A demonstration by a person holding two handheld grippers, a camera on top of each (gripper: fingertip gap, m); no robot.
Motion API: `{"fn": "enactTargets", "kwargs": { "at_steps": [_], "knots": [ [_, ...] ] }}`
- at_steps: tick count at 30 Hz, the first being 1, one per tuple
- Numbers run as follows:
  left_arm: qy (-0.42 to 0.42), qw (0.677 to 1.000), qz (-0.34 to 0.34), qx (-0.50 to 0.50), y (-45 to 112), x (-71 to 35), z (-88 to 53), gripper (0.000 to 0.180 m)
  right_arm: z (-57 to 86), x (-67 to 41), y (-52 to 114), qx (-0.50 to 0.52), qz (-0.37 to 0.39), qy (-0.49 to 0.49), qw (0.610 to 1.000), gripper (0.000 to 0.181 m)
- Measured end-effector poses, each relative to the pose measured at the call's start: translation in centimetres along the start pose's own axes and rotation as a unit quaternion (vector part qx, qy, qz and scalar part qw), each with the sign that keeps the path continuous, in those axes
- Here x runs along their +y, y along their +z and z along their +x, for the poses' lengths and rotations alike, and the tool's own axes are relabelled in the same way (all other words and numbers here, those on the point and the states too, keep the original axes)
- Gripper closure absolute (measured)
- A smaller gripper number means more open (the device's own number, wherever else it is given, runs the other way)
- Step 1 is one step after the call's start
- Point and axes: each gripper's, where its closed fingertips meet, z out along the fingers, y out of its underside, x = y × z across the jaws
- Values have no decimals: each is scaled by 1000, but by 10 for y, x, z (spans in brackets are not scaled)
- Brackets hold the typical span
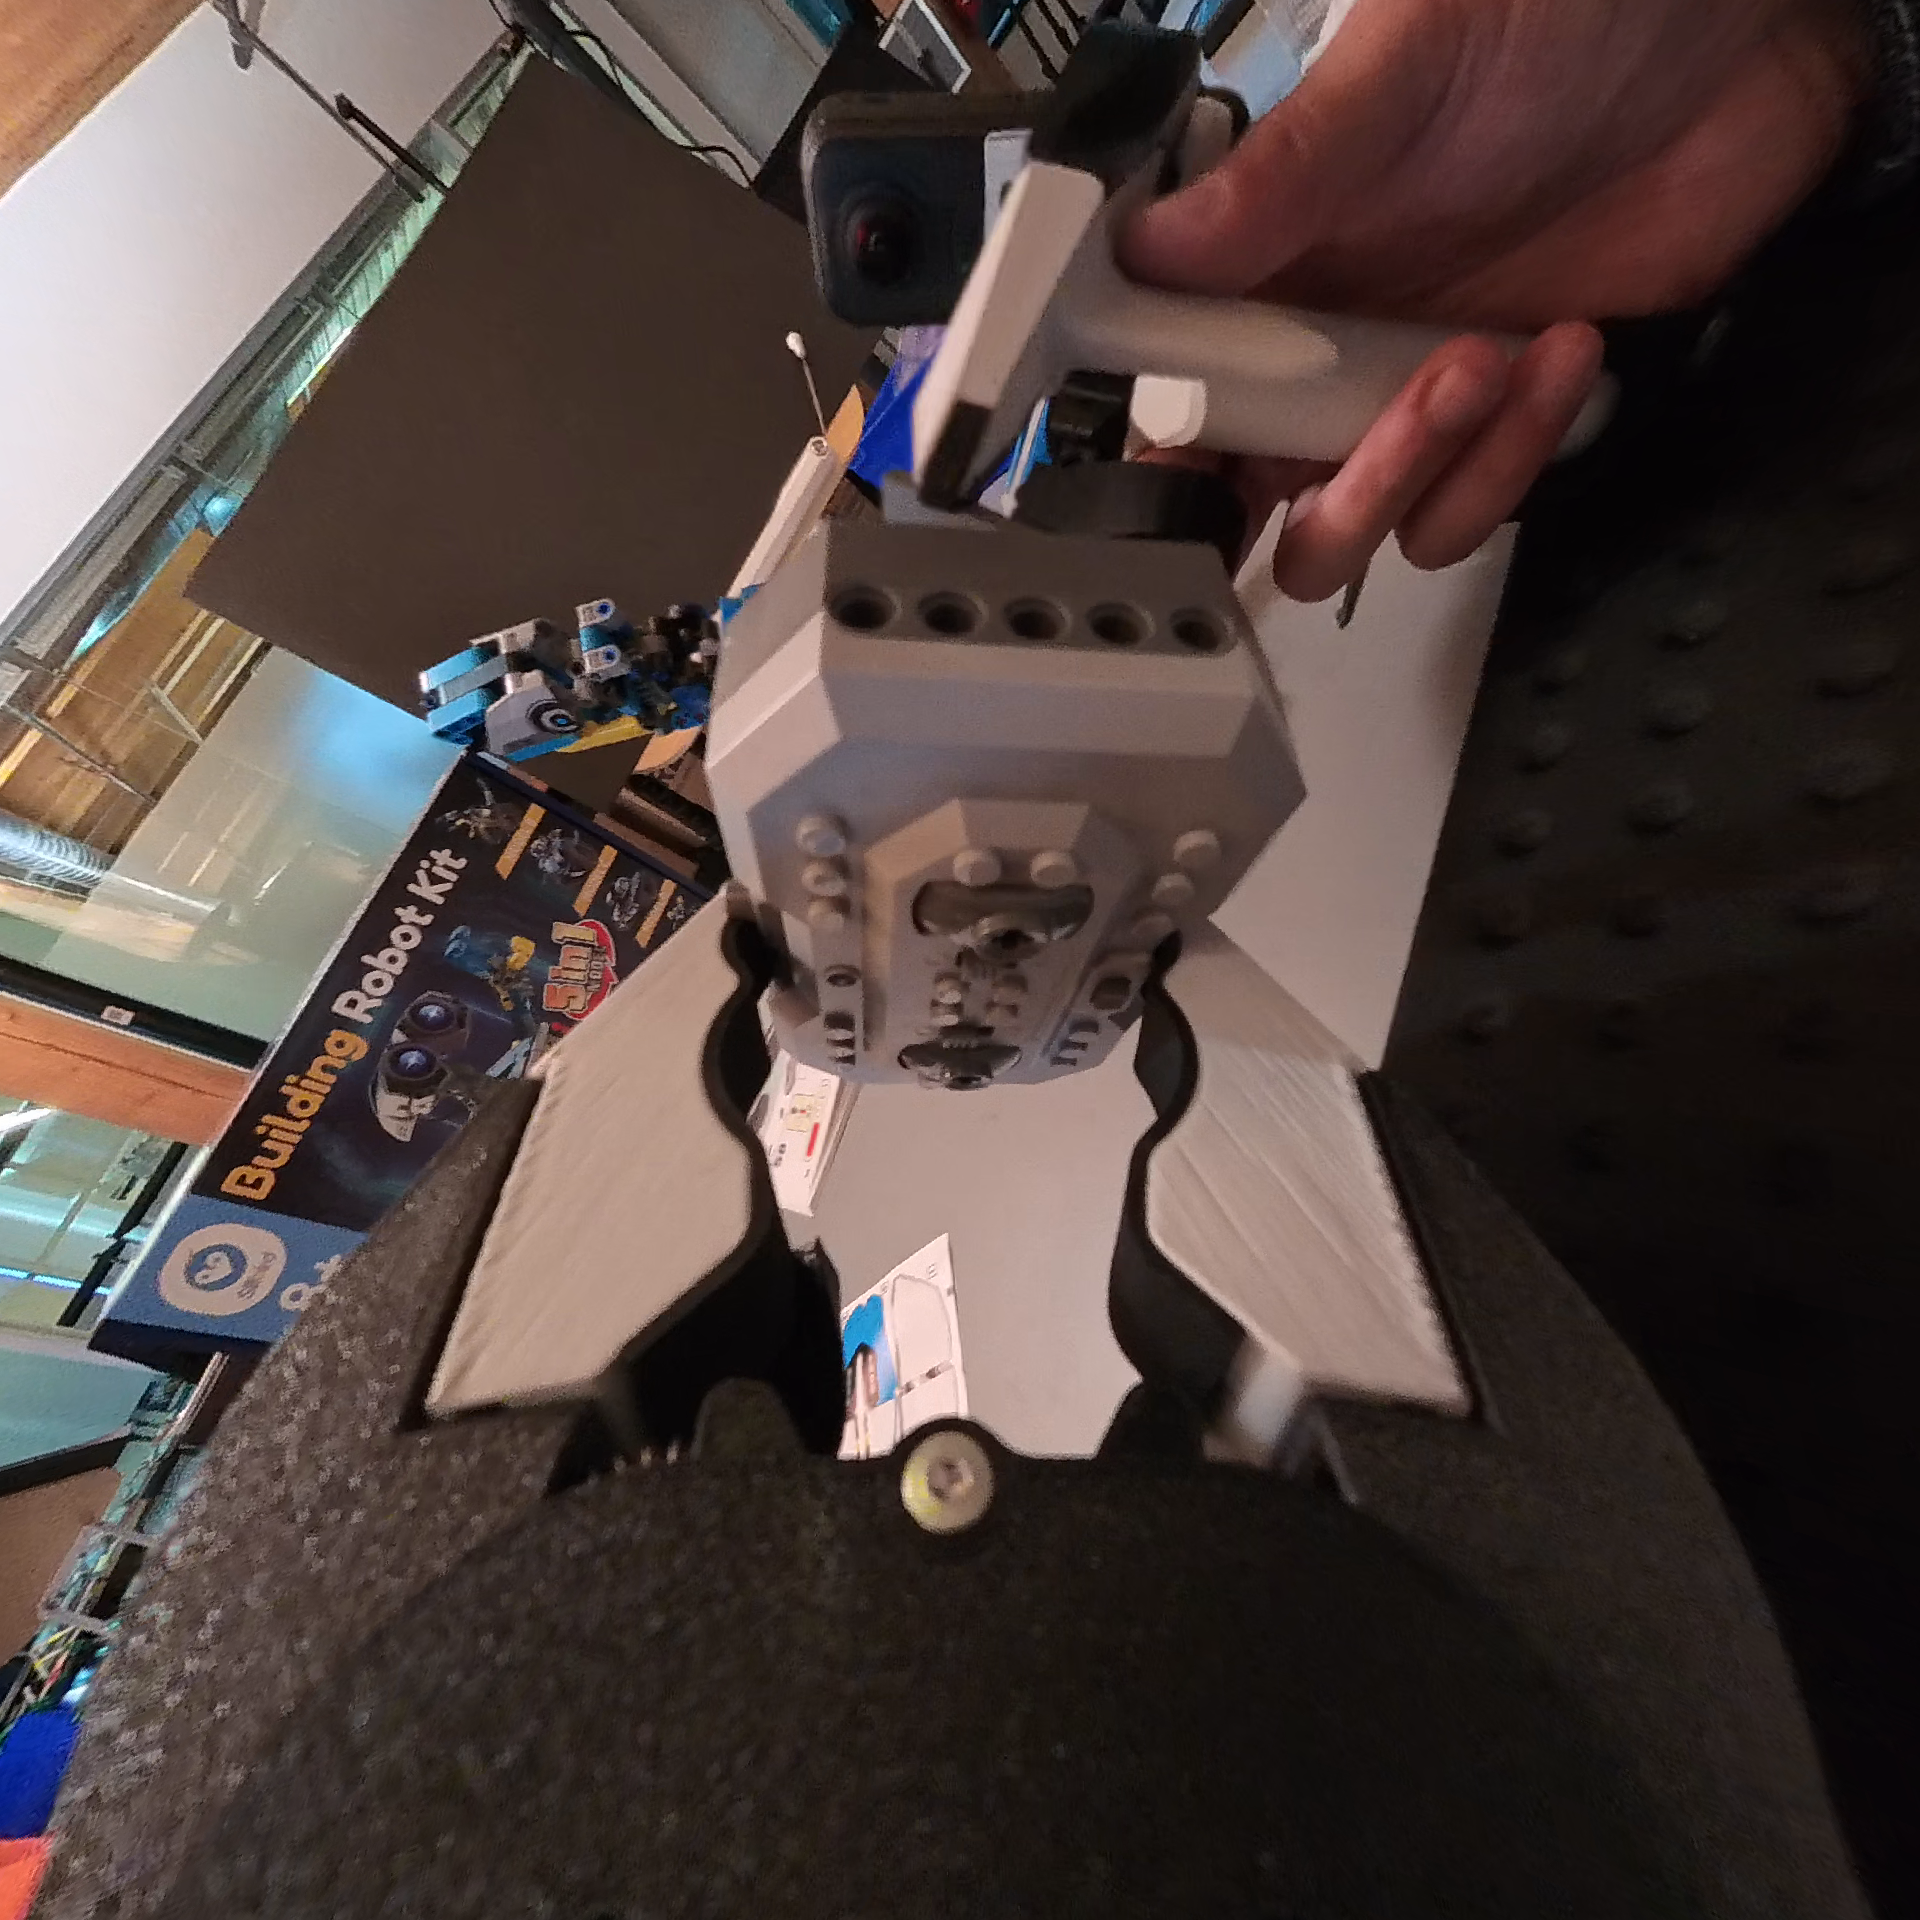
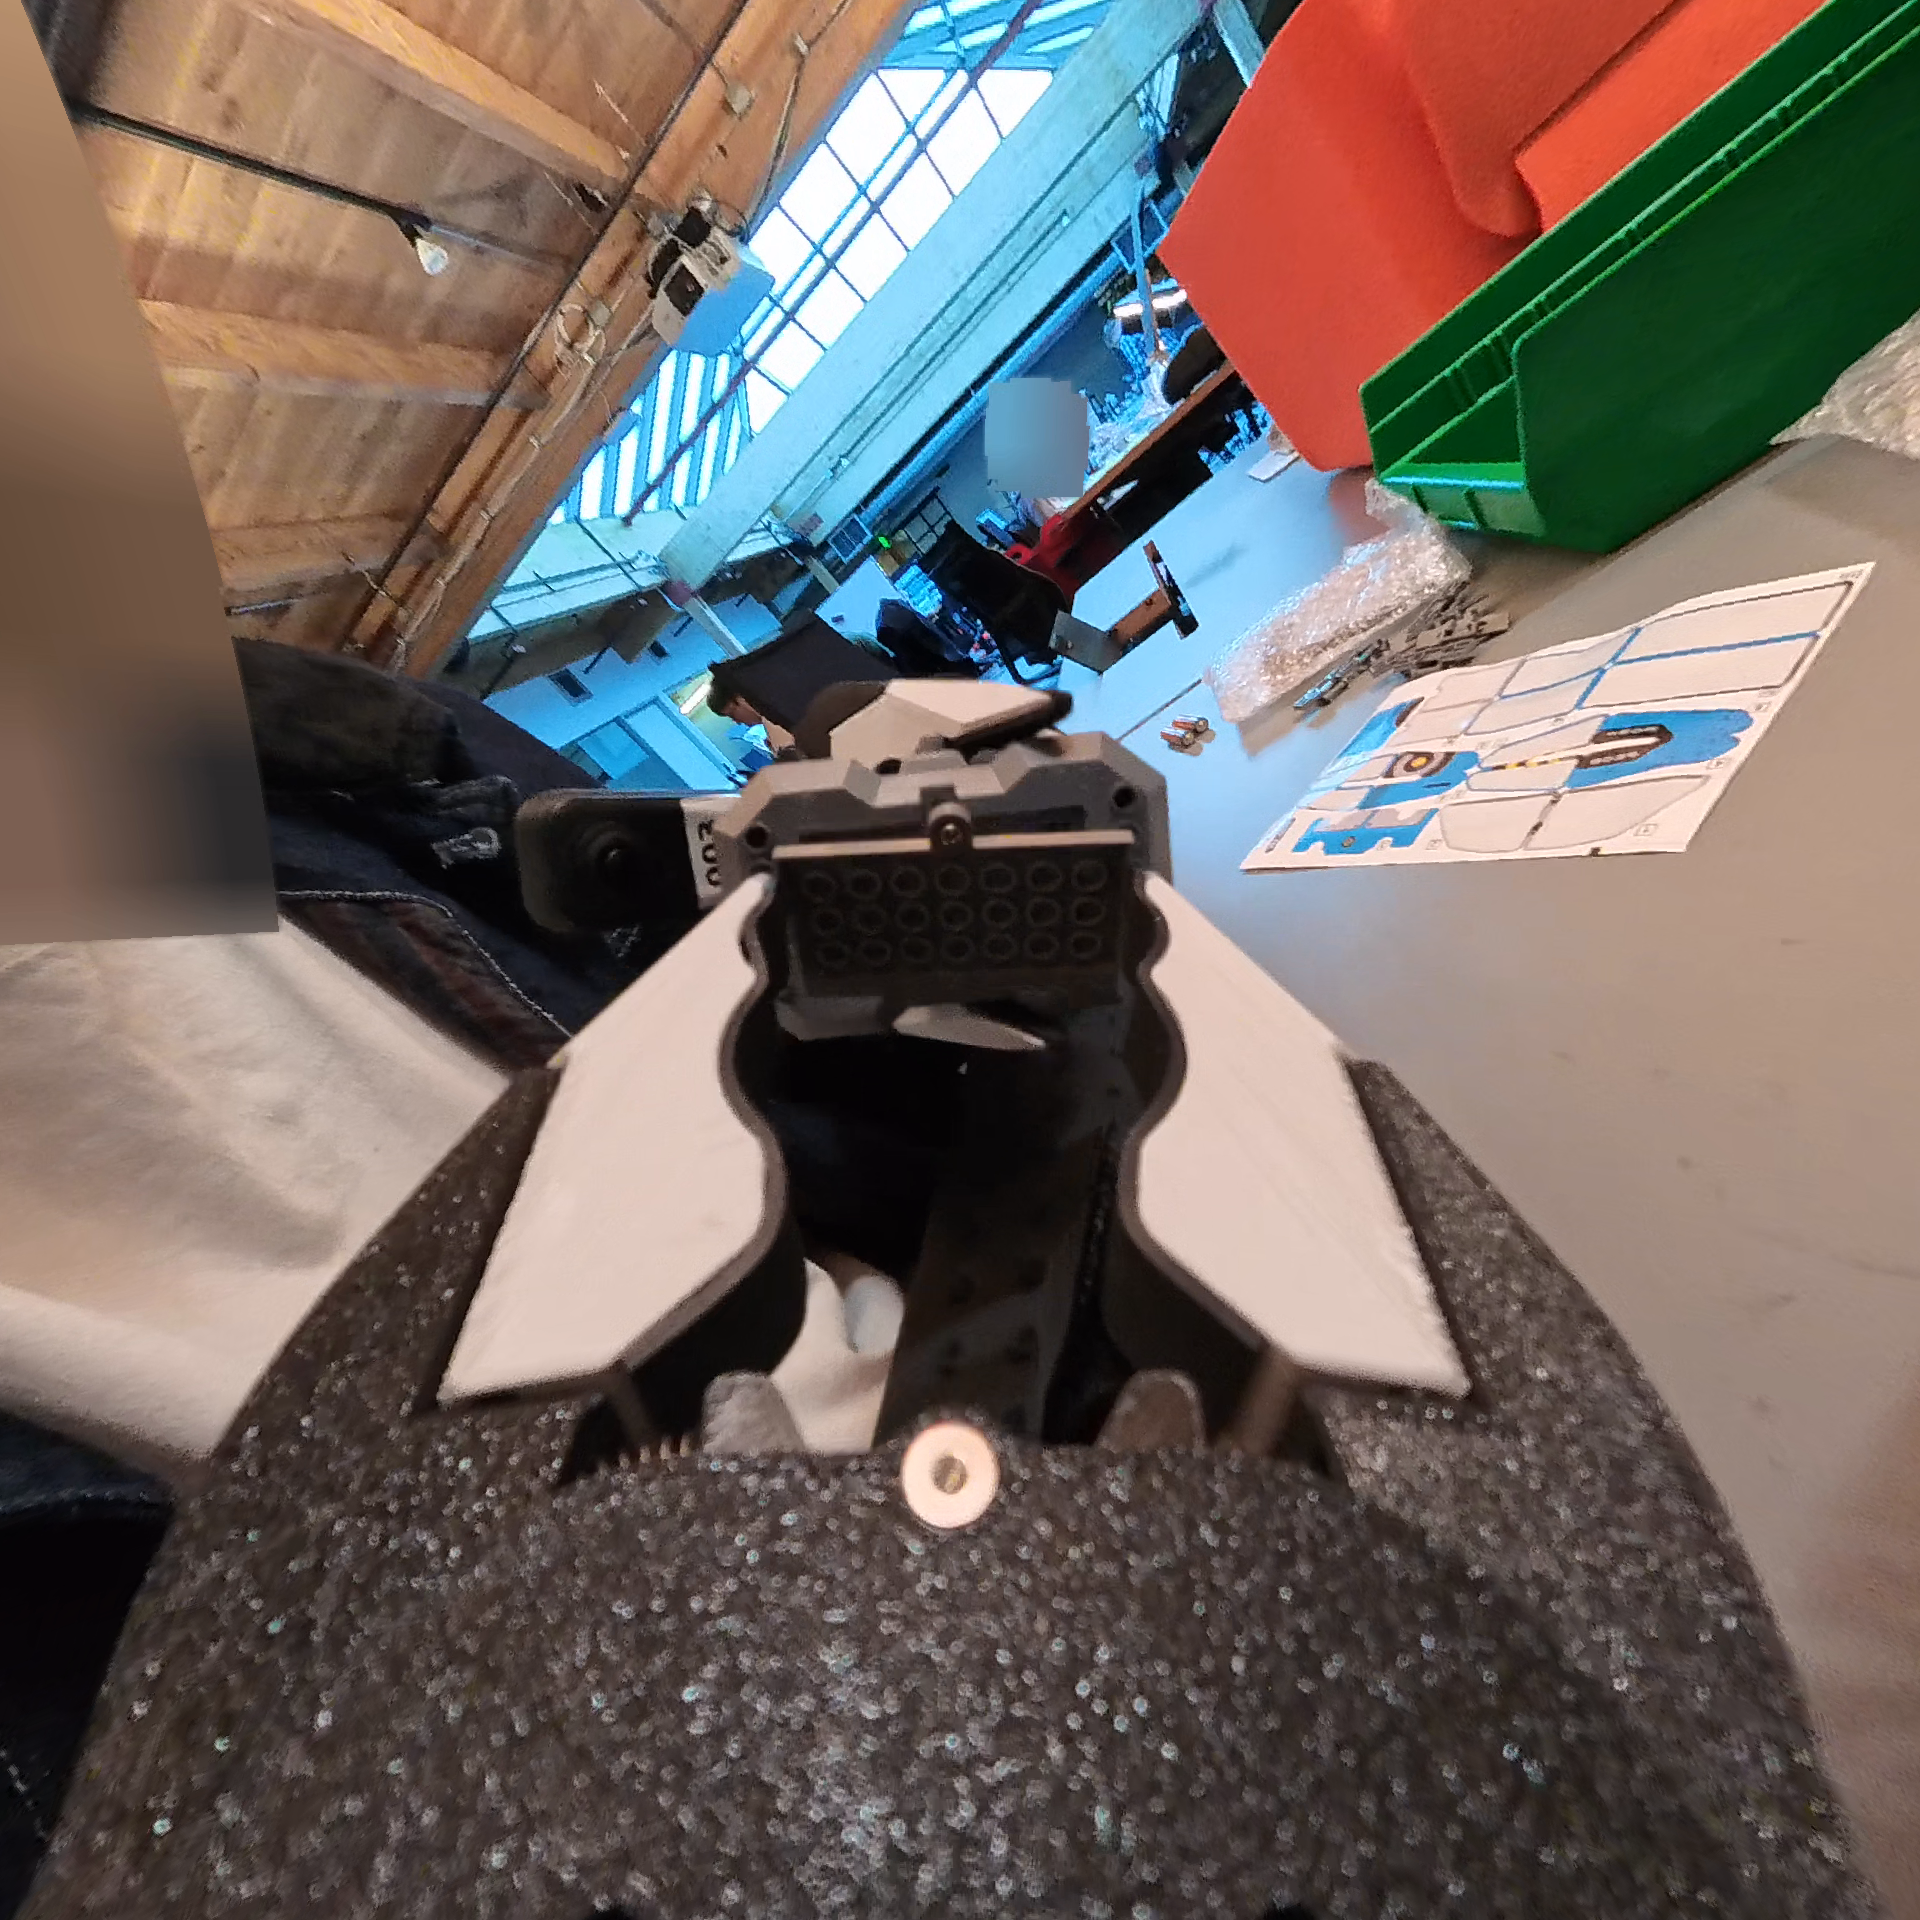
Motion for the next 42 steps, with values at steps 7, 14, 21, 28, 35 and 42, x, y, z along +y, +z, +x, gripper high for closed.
{"fn": "enactTargets", "kwargs": {
  "at_steps": [7,14,21,28,35,42],
  "knots": [
    [-29,998,-47,-42,-12,34,-28,110,57,27,-12,235,-195,-110,946,117],
    [-54,996,-49,-57,-28,45,-37,110,106,49,-30,351,-367,-179,843,116],
    [-71,995,-64,-38,-41,59,-31,110,116,63,-25,332,-430,-179,820,116],
    [-80,994,-55,-45,-43,63,-33,110,121,78,-31,326,-525,-193,762,117],
    [-87,992,-37,-84,-42,61,-42,110,115,74,-30,327,-498,-187,781,112],
    [-89,988,9,-127,-43,48,-52,110,-7,1,72,46,-154,-129,979,82]
  ]
}}
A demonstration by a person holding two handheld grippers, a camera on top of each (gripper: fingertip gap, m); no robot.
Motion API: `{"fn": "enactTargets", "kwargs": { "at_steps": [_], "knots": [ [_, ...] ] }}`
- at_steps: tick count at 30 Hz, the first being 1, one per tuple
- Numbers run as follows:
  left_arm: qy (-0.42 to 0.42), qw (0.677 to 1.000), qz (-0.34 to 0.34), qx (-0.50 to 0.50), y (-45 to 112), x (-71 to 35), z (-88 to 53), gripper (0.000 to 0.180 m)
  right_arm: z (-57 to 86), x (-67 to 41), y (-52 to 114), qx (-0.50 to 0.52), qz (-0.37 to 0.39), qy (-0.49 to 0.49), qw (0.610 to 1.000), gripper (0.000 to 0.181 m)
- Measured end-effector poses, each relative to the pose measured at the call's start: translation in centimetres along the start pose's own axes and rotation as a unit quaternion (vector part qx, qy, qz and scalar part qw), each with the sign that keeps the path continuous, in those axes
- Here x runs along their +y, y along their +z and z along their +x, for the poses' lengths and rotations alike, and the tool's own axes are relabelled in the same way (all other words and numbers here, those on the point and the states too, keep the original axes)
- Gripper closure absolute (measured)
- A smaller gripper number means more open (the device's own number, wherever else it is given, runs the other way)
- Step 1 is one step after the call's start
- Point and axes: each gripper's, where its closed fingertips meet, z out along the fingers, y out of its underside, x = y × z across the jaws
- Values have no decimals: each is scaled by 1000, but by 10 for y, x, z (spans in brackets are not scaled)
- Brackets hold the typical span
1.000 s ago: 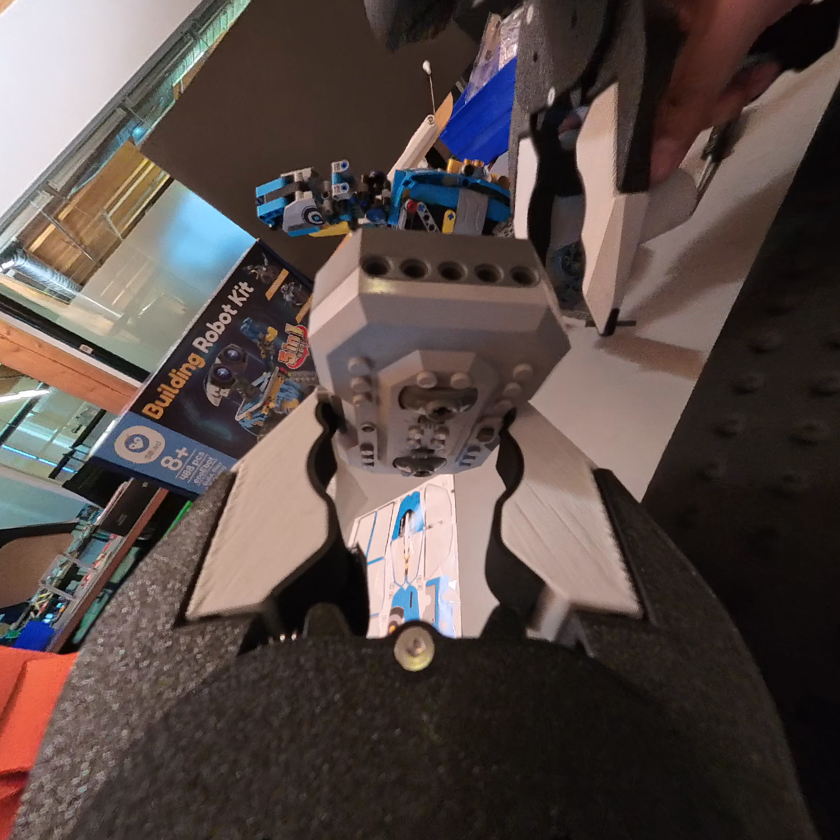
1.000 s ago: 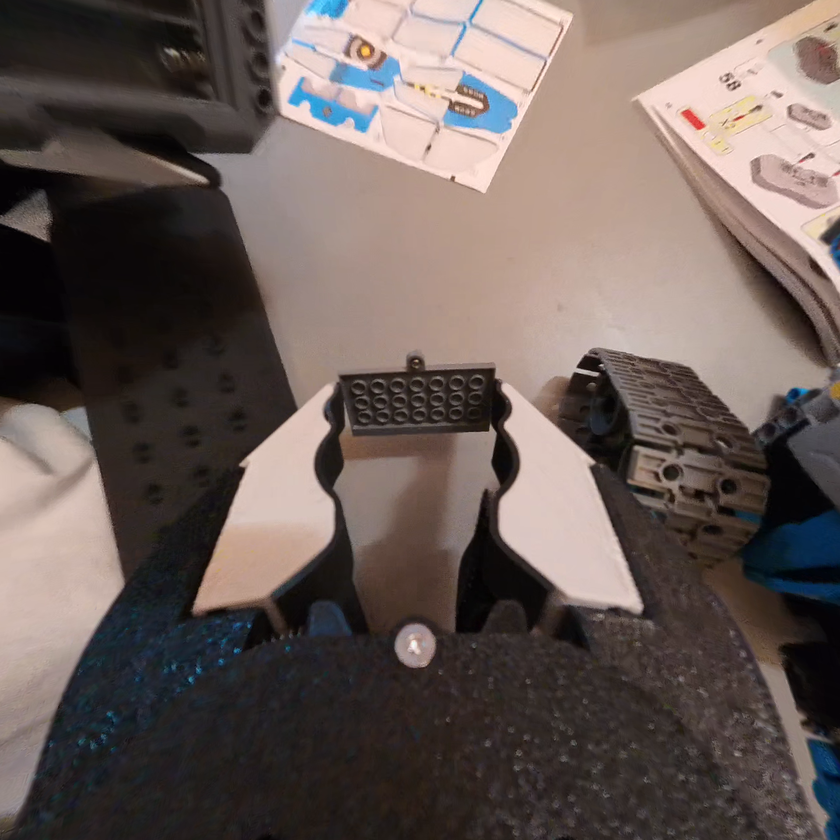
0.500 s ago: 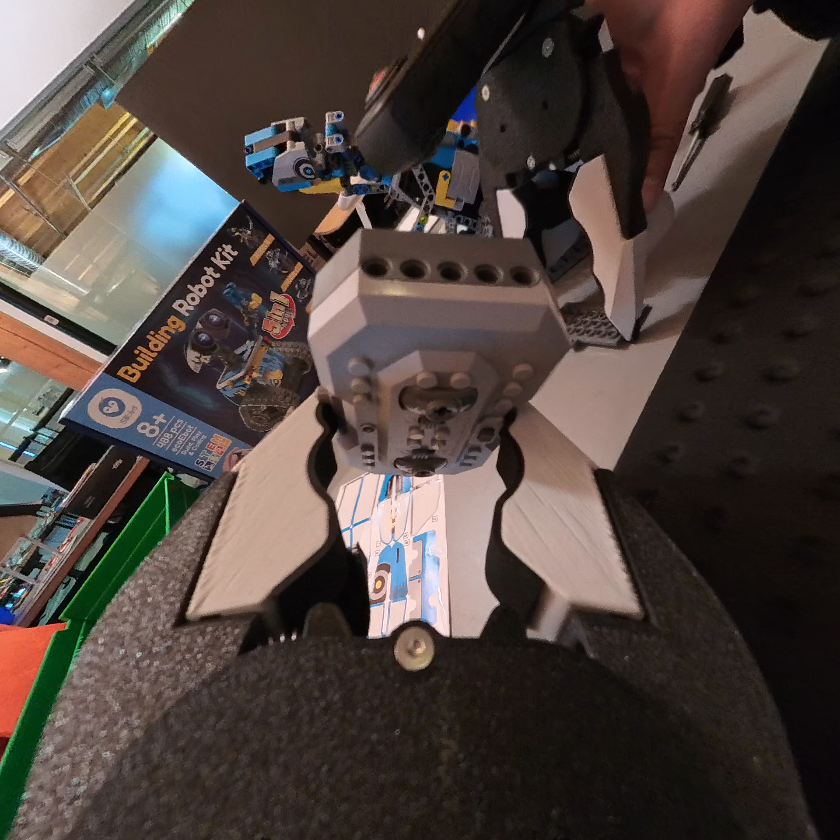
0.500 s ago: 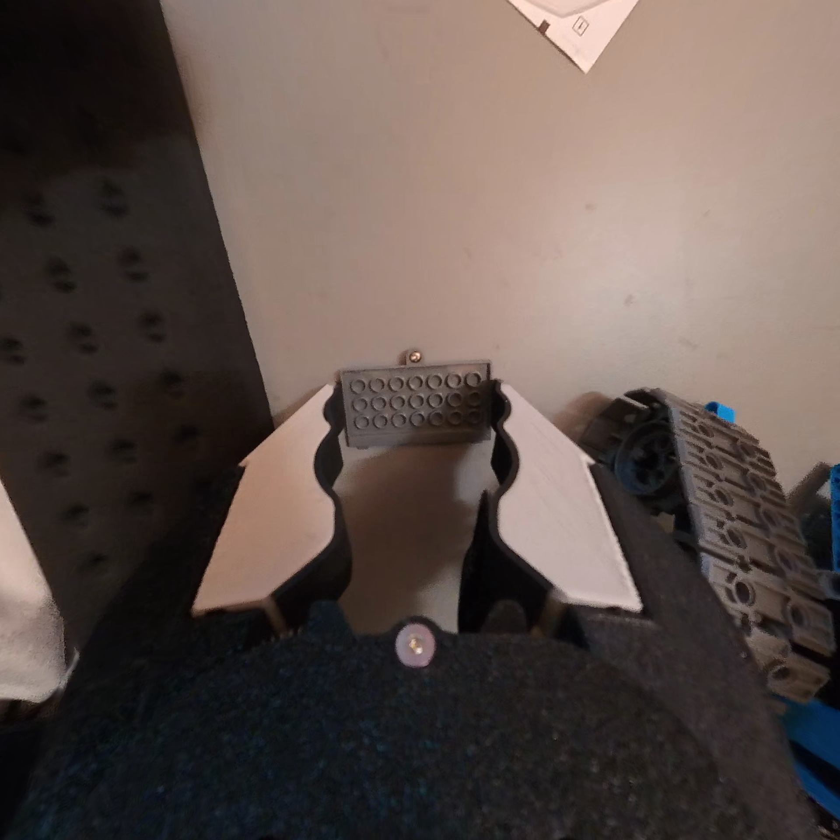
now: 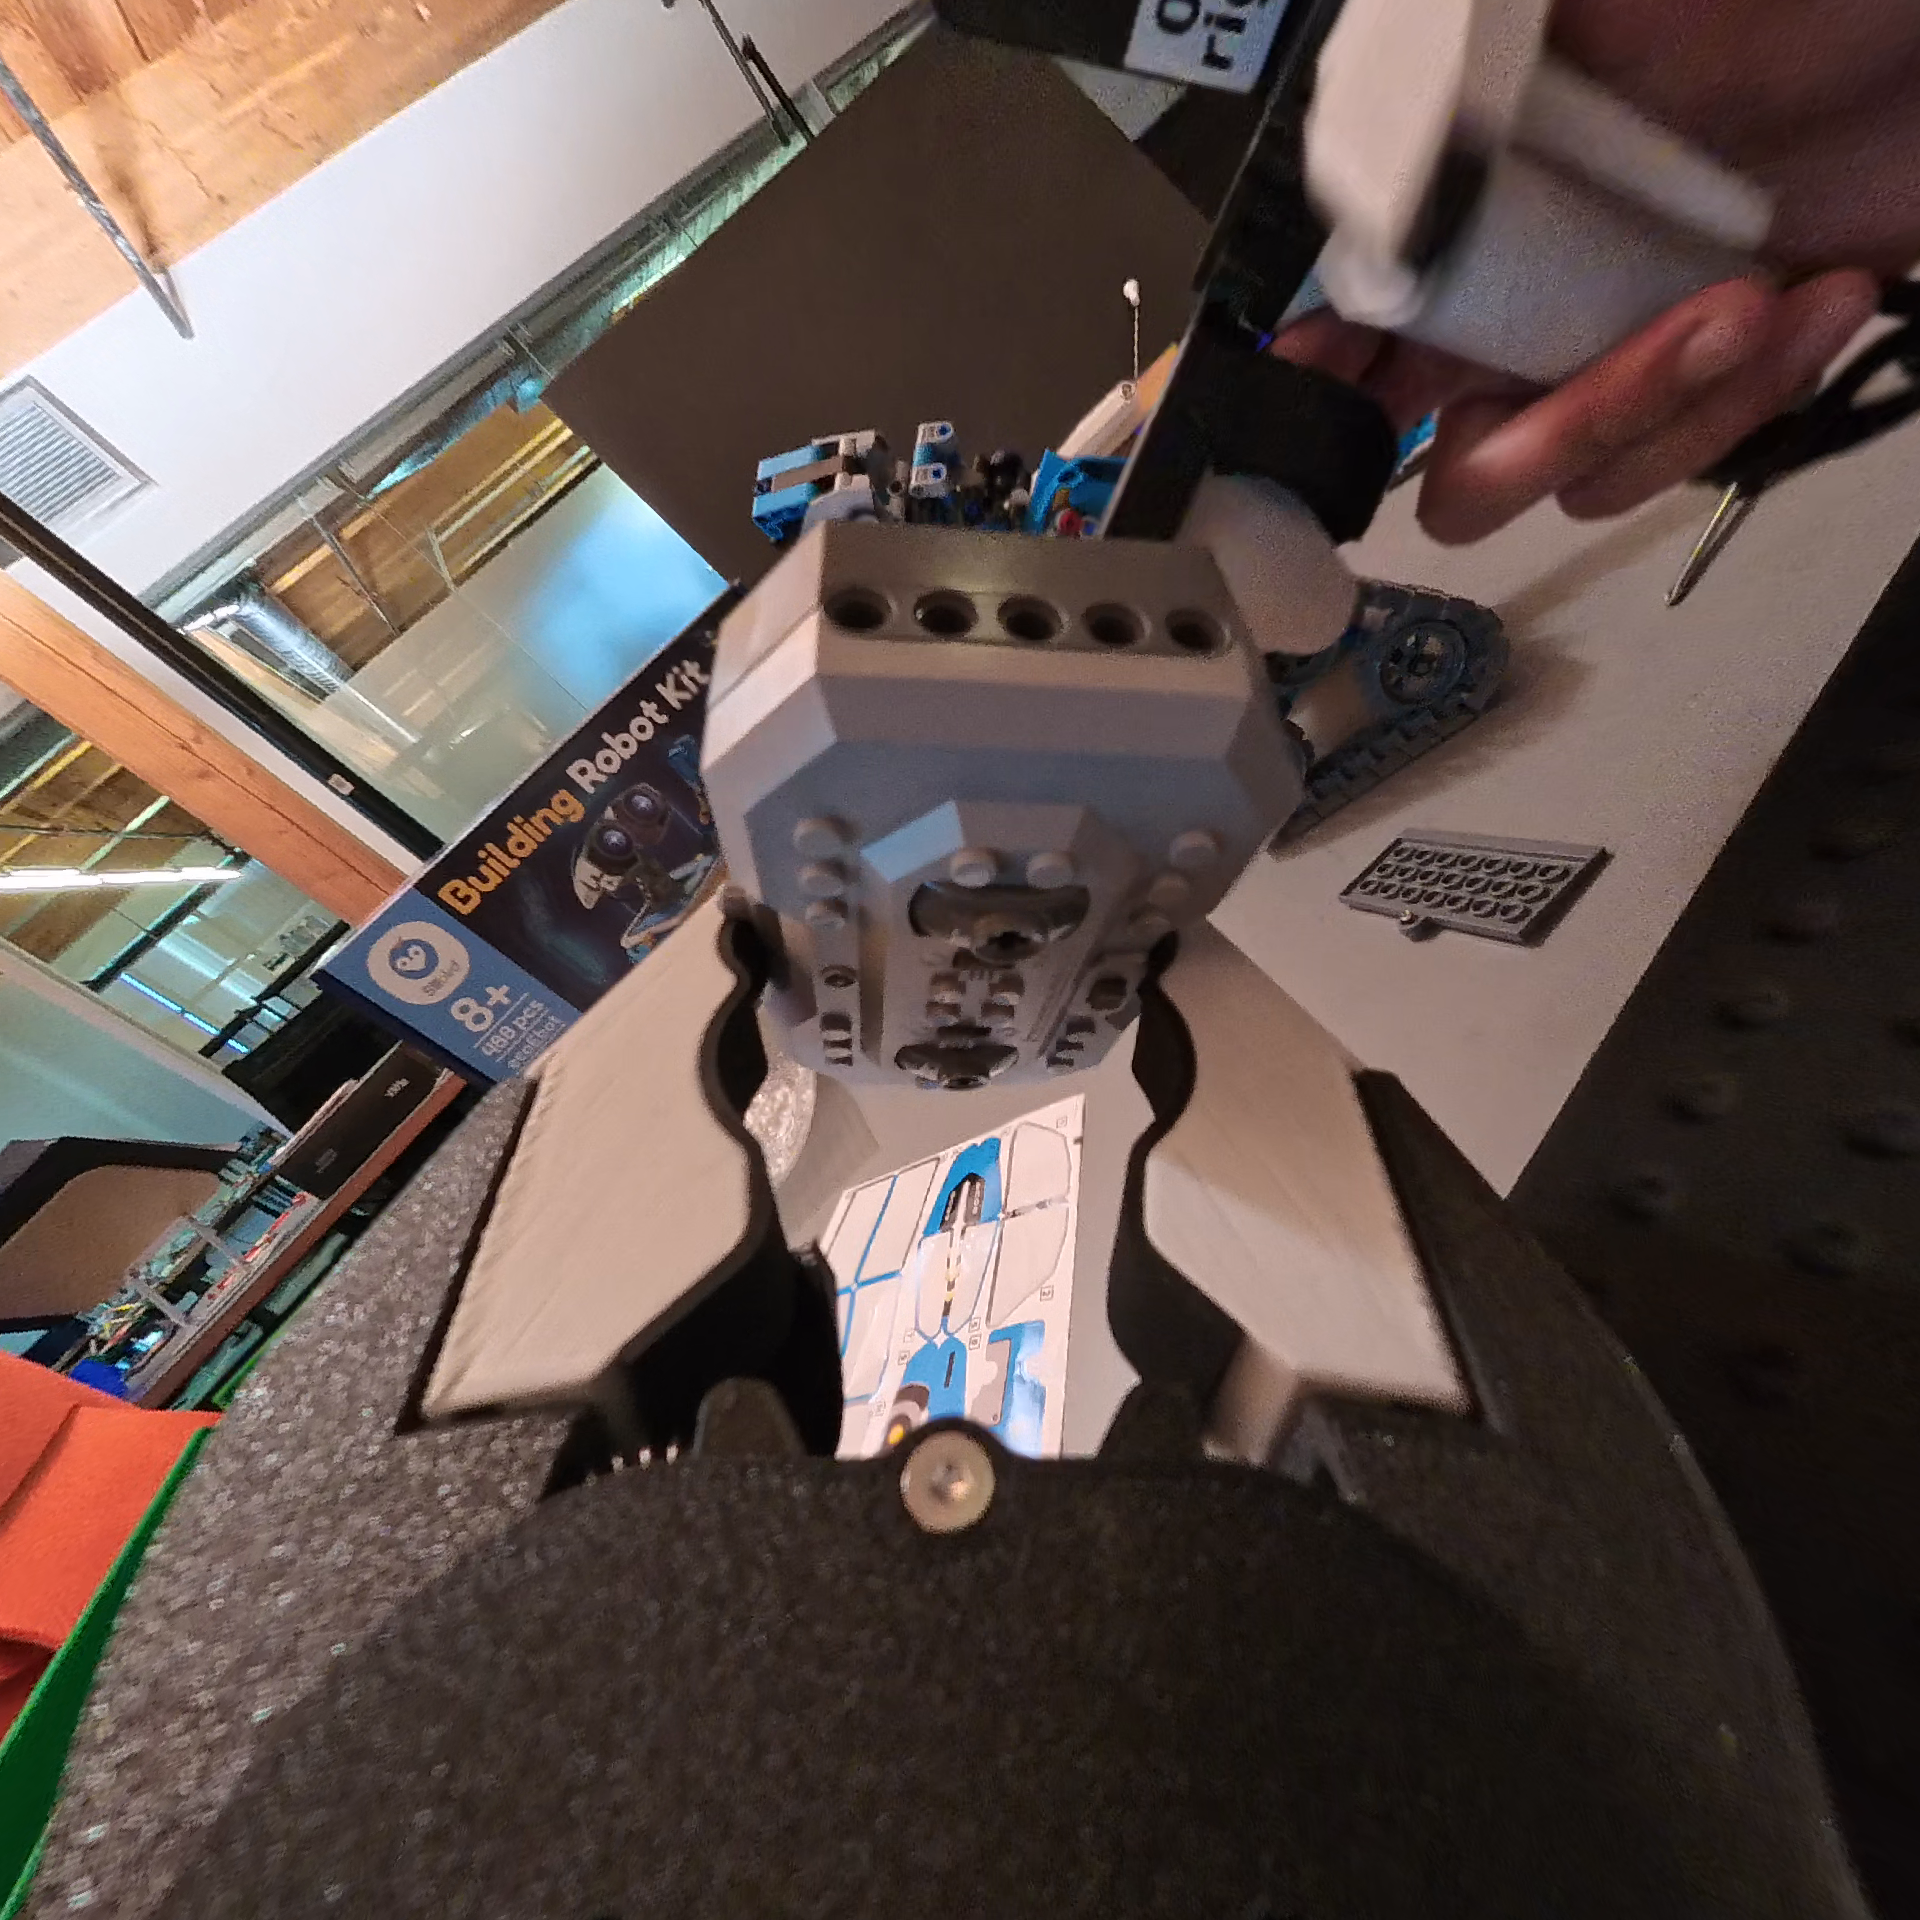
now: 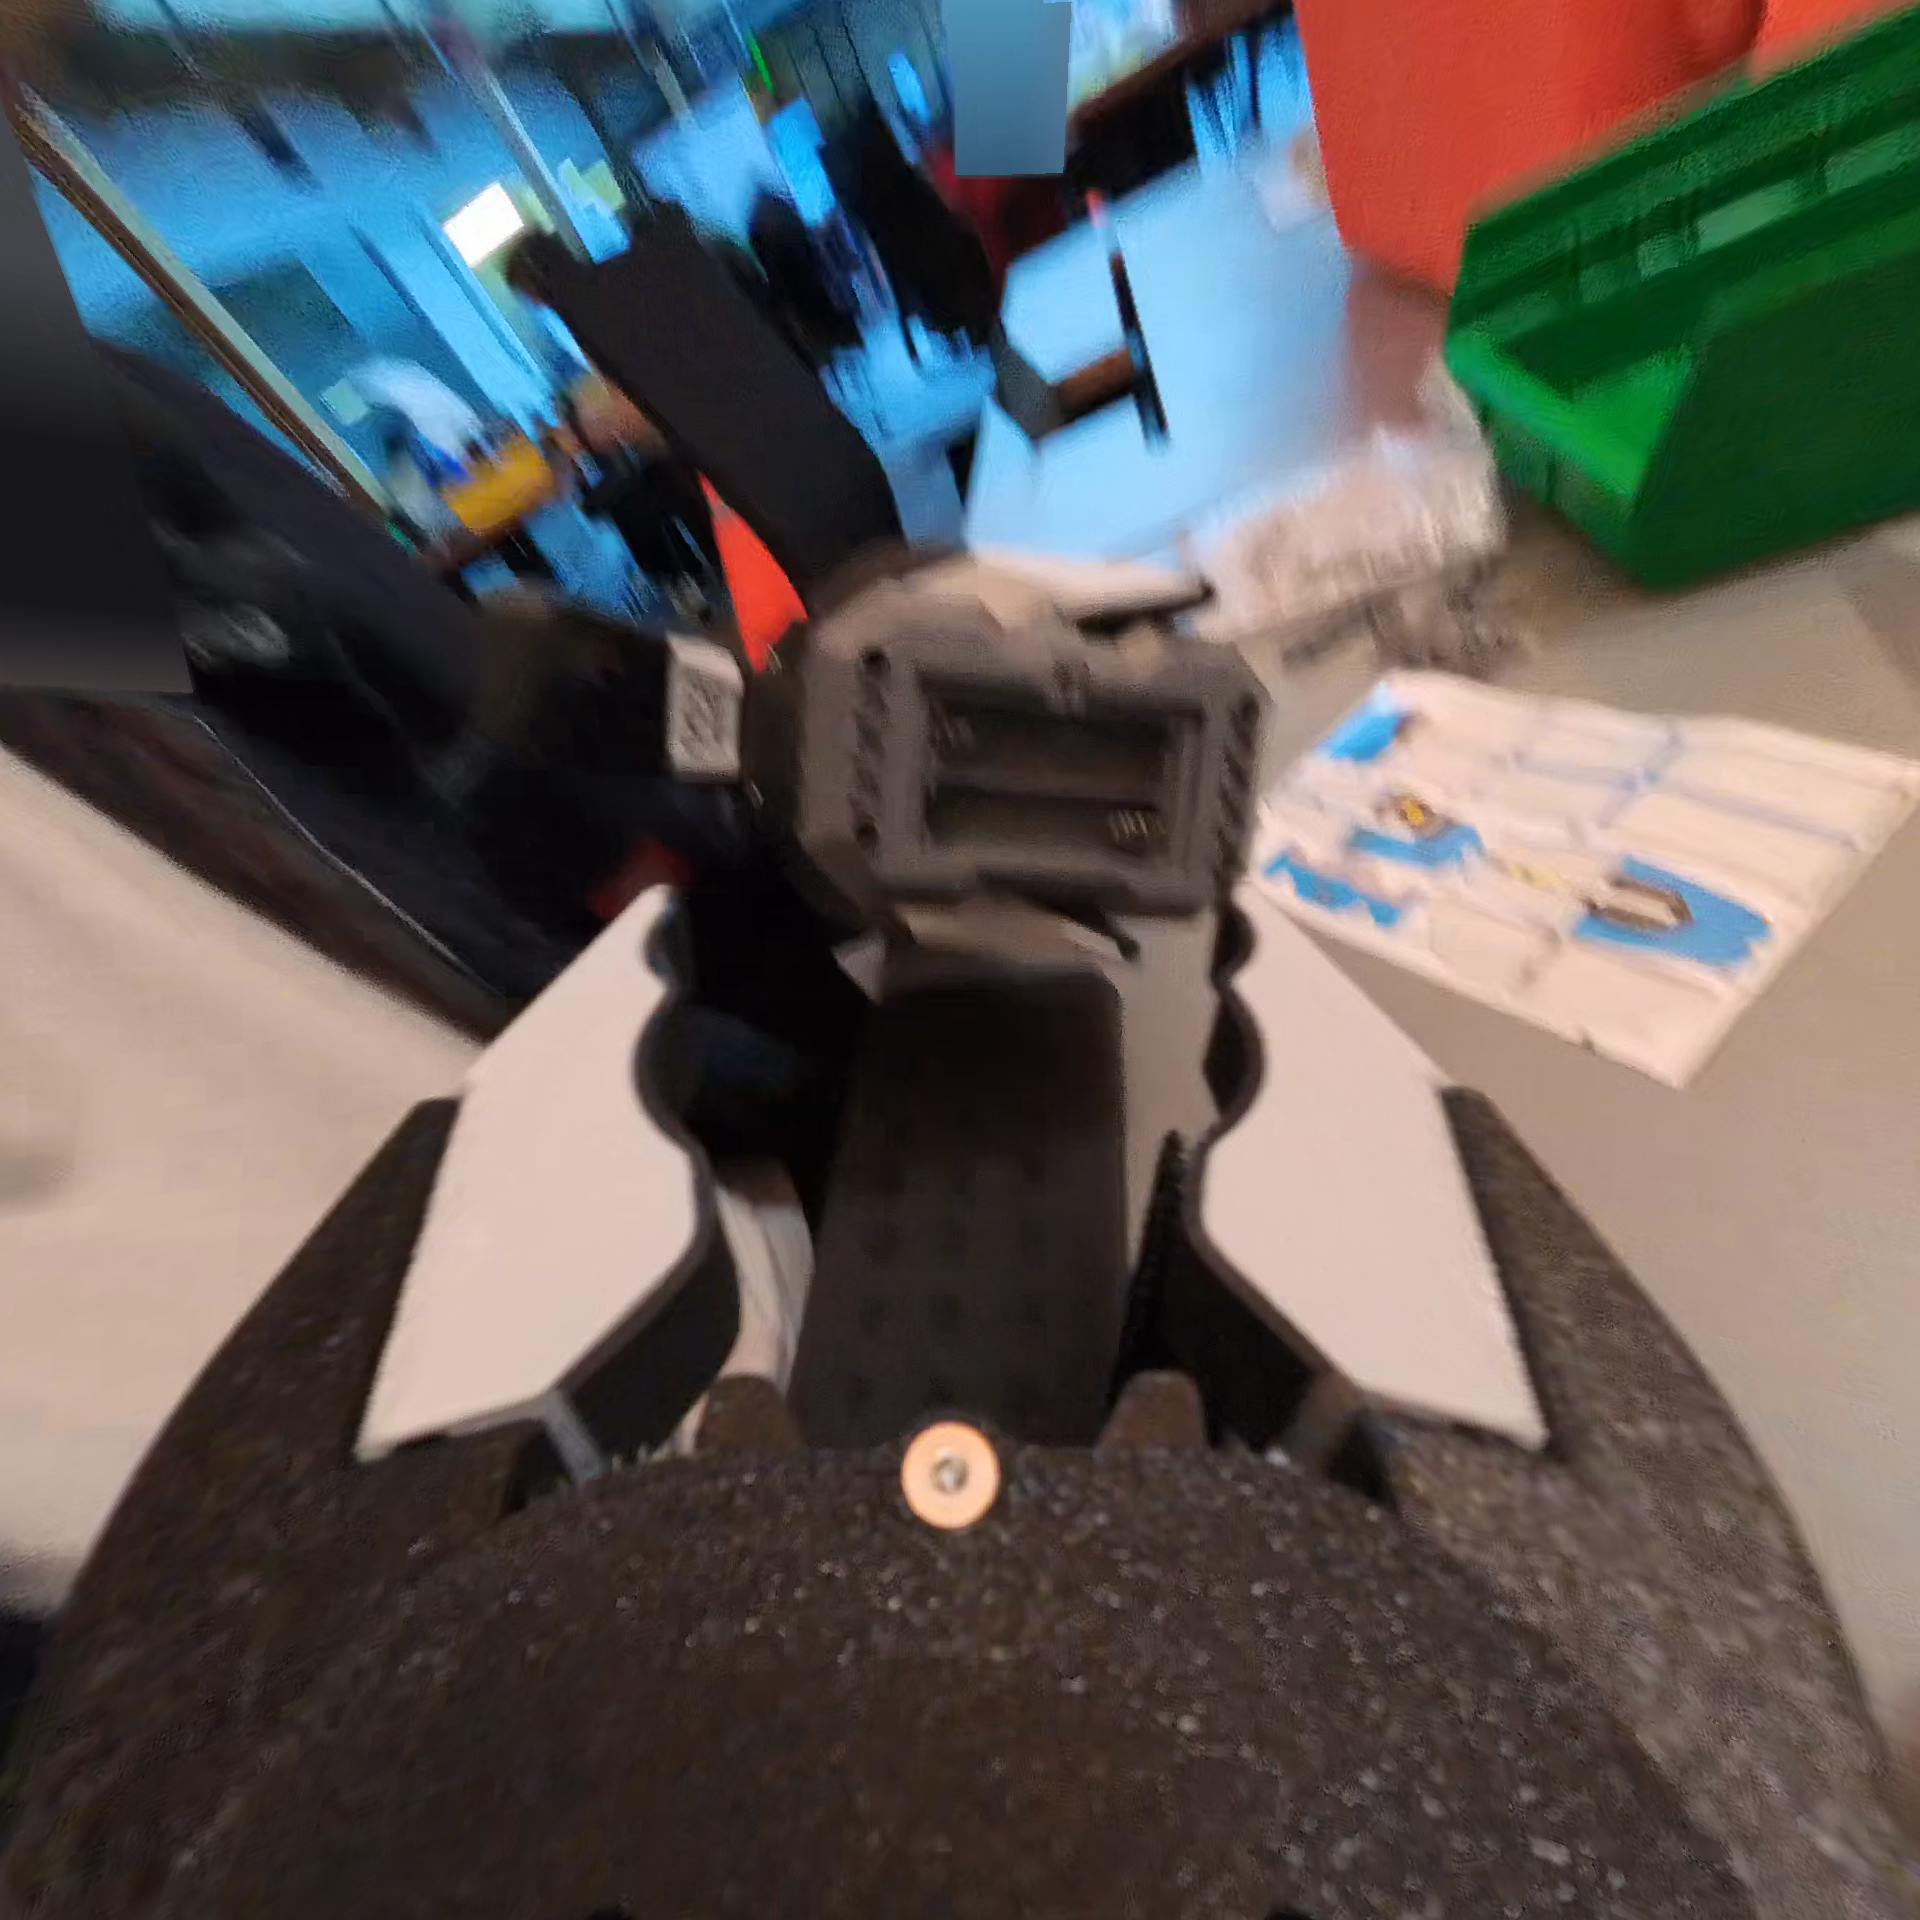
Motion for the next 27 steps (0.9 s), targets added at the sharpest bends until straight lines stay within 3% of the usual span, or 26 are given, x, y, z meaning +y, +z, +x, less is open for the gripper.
{"fn": "enactTargets", "kwargs": {
  "at_steps": [2,3,10,16,20,23,27],
  "knots": [
    [-1,1000,18,3,-1,-7,2,110,3,-5,13,4,27,8,1000,54],
    [-3,1000,29,4,-2,-12,3,110,6,-2,19,2,26,18,999,51],
    [39,999,26,13,1,-16,17,110,1,8,39,-71,-4,57,996,63],
    [23,998,-41,32,4,7,22,109,19,19,42,-31,-66,61,996,64],
    [27,992,-111,49,-14,43,20,107,58,29,30,67,-123,34,990,65],
    [-13,987,-156,40,-40,66,5,111,94,56,19,154,-211,-11,965,65],
    [-141,970,-196,22,-72,84,-12,117,113,87,18,195,-310,-71,928,65]
  ]
}}
